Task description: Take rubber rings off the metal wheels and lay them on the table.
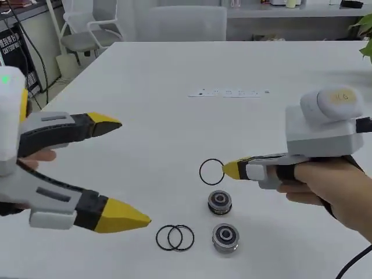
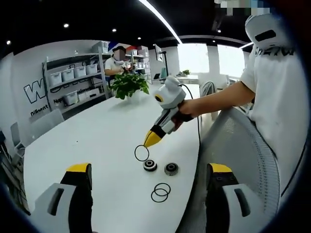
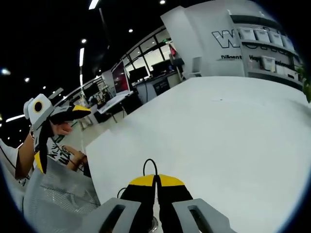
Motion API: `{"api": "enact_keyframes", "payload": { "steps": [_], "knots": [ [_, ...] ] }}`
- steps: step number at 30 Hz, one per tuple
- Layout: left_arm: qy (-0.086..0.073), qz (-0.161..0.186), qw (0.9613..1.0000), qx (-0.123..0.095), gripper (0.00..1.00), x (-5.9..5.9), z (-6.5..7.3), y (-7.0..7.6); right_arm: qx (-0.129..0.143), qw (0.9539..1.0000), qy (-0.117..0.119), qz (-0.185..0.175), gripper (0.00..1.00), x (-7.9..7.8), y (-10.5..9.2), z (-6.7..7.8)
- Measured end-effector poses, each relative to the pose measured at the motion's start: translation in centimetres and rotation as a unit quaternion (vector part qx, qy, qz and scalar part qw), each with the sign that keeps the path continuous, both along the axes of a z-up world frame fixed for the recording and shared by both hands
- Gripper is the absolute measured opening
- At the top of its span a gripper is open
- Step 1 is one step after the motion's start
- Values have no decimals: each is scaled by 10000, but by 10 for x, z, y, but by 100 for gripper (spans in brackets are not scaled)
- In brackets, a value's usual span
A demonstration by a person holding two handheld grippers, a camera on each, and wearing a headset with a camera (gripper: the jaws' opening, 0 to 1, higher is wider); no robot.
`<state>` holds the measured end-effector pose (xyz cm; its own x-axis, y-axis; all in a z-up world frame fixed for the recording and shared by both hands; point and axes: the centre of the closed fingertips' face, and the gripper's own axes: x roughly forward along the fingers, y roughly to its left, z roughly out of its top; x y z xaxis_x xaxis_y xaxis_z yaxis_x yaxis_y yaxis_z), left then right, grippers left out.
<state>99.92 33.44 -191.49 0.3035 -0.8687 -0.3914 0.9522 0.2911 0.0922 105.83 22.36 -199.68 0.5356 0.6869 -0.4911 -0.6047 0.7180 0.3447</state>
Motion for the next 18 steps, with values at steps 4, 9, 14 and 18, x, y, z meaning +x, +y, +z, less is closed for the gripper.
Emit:
{"api": "enact_keyframes", "payload": {
  "steps": [4, 9, 14, 18],
  "knots": [
    [161, 250, 9993, -219, 99, -2, 0, 10, 34, 9999, -48, 150, 0, -4, 9, 4],
    [247, 467, 9983, -257, 99, -5, -11, 23, 137, 9993, -76, 342, 0, -10, 20, 10],
    [592, 651, 9956, -320, 99, -15, -29, 27, 97, 9980, -81, 626, 0, -18, 32, 8],
    [754, 760, 9940, -206, 99, -23, -43, 28, 86, 9967, -40, 809, 0, -24, 40, 6]
  ]
}}
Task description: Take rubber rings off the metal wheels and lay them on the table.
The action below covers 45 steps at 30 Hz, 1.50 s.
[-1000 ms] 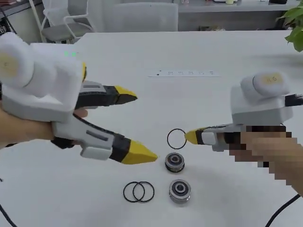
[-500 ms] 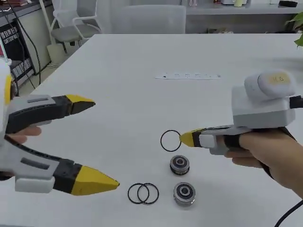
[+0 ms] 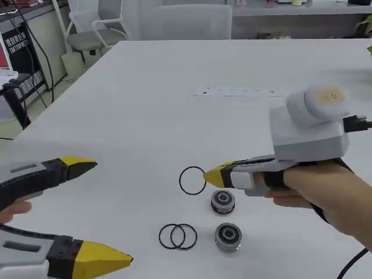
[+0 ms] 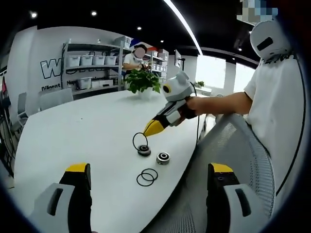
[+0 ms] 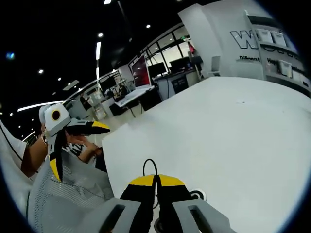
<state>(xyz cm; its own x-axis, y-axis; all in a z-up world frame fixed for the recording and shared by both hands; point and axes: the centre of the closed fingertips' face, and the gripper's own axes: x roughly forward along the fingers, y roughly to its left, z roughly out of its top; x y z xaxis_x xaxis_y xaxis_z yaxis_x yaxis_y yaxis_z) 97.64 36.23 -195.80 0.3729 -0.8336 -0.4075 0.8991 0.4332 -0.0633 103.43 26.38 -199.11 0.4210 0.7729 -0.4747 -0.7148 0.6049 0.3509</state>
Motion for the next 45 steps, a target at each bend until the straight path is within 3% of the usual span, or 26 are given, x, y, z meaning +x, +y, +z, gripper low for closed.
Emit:
{"api": "enact_keyframes", "payload": {
  "steps": [10, 16, 21, 30, 36, 41, 45],
  "knots": [
    [211, 236, 9995, 40, 99, -5, -15, 1, -336, 9979, 94, 538, 0, -17, 18, -20],
    [214, 311, 9993, 72, 99, -4, -15, 3, -627, 9941, 147, 875, 0, -29, 27, -37],
    [345, 279, 9990, 15, 99, -7, -18, 2, -787, 9915, 274, 1002, 0, -35, 28, -51],
    [379, 316, 9988, -29, 98, -7, -18, 2, -1086, 9904, 451, 723, 0, -29, 17, -70],
    [380, 316, 9987, -94, 95, -7, -17, 2, -1001, 9914, 732, 409, 0, -23, 7, -79],
    [447, 323, 9984, -104, 96, -8, -19, 2, -1081, 9917, 625, 321, 0, -19, 4, -82],
    [391, 317, 9987, -110, 96, -8, -18, 1, -1095, 9923, 514, 264, 2, -15, 2, -80]
  ]
}}
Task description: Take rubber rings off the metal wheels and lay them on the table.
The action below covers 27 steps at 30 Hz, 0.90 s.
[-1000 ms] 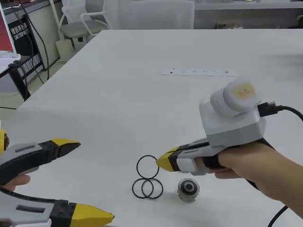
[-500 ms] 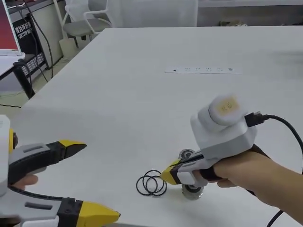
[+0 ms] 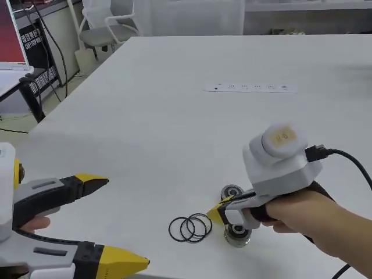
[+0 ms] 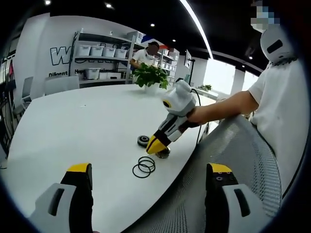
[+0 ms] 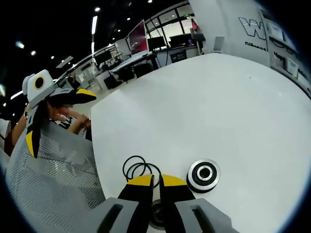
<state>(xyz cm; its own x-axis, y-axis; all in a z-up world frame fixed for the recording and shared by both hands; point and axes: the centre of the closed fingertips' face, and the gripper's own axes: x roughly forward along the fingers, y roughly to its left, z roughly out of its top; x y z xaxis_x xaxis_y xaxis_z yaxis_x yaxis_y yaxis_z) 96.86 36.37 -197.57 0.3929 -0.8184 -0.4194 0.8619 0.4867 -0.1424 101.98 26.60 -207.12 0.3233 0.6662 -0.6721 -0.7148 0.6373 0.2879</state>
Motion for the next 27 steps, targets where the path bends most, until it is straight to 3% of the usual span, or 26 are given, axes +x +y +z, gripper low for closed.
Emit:
{"api": "enact_keyframes", "payload": {
  "steps": [5, 14, 18, 21, 27],
  "knots": [
    [6, -42, 10000, 72, 96, -1, -2, 0, 8, 9999, -113, -10, 1, 3, -3, 5],
    [24, -80, 9999, 87, 97, -1, -4, 0, 217, 9986, -482, 101, 1, 11, -9, 27],
    [18, -75, 9999, 94, 97, -1, -4, 0, 228, 9977, -640, -19, 1, 20, -19, 34],
    [-87, 2, 9999, 90, 96, 2, -1, 1, 112, 9966, -813, -75, 1, 25, -30, 35],
    [-123, -32, 9999, 89, 97, 2, 2, 1, 131, 9958, -822, -376, 1, 35, -50, 37]
  ]
}}
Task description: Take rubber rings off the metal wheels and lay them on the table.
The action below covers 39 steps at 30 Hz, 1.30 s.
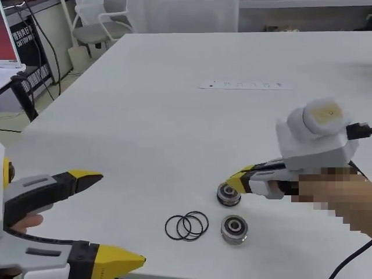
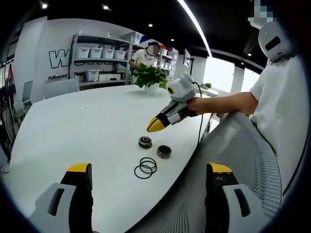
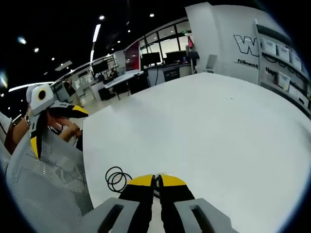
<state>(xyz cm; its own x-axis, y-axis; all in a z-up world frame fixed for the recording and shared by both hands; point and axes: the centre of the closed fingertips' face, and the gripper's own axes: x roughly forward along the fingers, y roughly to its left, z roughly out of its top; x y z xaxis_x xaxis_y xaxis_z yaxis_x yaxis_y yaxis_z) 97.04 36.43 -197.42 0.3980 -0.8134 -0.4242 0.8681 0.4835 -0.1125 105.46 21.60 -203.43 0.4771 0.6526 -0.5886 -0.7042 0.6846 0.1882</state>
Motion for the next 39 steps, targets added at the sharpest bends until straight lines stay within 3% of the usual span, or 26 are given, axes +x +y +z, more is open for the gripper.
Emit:
{"api": "enact_keyframes", "payload": {
  "steps": [6, 13, 19, 27, 34, 39],
  "knots": [
    [-67, -155, 9998, 117, 97, 0, 2, -3, 90, 9996, 81, -252, 1, 3, -13, -1],
    [-238, -383, 9988, 197, 97, 12, 14, -13, 19, 9991, 268, -332, 1, 0, -22, -13],
    [-574, -696, 9952, 384, 97, 25, 31, -27, -101, 9986, 411, -325, 2, -3, -26, -23],
    [-937, -1203, 9865, 589, 96, 44, 43, -60, -188, 9983, 520, -202, 3, -8, -27, -34],
    [-1147, -1563, 9799, 462, 92, 58, 51, -98, -284, 9978, 606, -41, 7, -14, -26, -45],
    [-1178, -1701, 9777, 362, 82, 68, 42, -123, -305, 9979, 553, 124, 11, -15, -22, -47]
  ]
}}
